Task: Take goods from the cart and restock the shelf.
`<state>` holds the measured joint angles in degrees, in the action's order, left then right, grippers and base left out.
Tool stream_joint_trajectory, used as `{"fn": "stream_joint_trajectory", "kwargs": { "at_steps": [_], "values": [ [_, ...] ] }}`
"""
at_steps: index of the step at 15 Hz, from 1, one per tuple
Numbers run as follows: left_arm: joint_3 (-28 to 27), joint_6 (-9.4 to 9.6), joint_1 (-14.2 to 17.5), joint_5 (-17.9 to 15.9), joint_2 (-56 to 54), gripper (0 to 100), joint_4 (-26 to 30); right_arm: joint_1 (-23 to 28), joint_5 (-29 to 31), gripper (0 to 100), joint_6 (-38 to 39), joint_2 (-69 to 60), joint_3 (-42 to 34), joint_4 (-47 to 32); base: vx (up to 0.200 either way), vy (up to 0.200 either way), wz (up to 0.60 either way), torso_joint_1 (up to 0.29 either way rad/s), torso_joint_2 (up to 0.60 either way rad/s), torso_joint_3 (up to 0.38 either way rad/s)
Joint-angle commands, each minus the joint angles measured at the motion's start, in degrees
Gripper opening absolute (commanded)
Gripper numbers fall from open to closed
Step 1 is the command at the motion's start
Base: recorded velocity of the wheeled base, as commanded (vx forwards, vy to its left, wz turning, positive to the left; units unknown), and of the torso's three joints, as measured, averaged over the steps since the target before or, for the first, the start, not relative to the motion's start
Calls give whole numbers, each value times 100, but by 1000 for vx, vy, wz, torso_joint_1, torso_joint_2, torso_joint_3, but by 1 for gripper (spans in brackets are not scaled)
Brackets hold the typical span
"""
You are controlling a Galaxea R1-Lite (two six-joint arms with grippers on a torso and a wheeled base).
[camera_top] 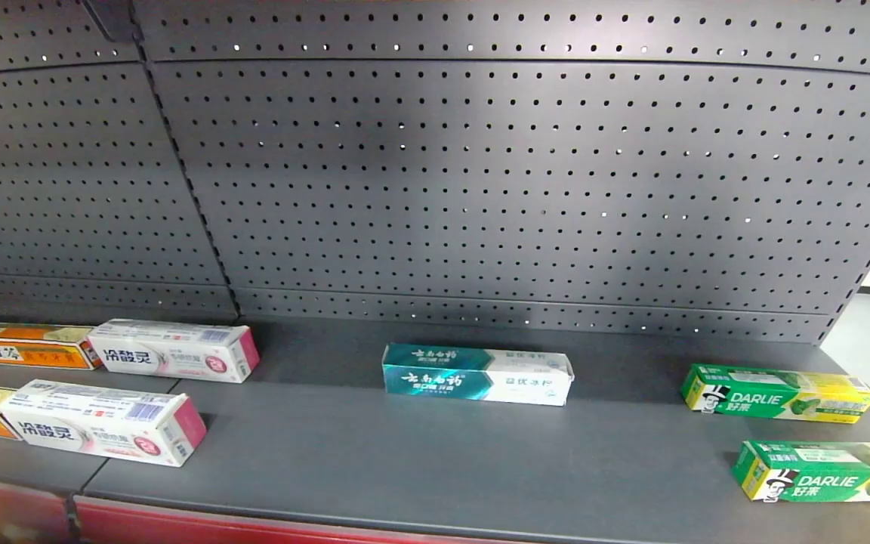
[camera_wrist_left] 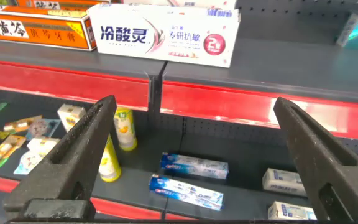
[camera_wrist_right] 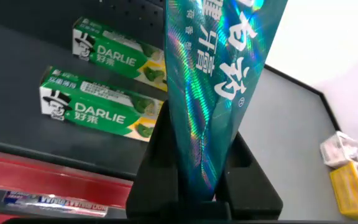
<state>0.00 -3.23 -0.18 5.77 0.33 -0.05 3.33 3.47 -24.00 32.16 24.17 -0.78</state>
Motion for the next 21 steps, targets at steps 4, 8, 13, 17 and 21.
{"fn": "stream_joint_trajectory", "kwargs": {
  "at_steps": [4,8,13,17,21],
  "values": [
    [0,-2,1,3,2,100,-4,36,-5,0,282,-263,-167,-1,0,0,0,0,0,0],
    [0,-2,1,3,2,100,-4,318,-5,0,449,-729,-519,-10,0,0,0,0,0,0],
    [0,-2,1,3,2,100,-4,660,22,0,915,-1678,-1073,-63,0,0,0,0,0,0],
    [0,-2,1,3,2,100,-4,669,382,0,959,-2355,-1407,-142,0,0,0,0,0,0],
    [0,-2,1,3,2,100,-4,203,1683,0,1214,-2284,-1943,588,0,0,0,0,0,0]
  ]
}}
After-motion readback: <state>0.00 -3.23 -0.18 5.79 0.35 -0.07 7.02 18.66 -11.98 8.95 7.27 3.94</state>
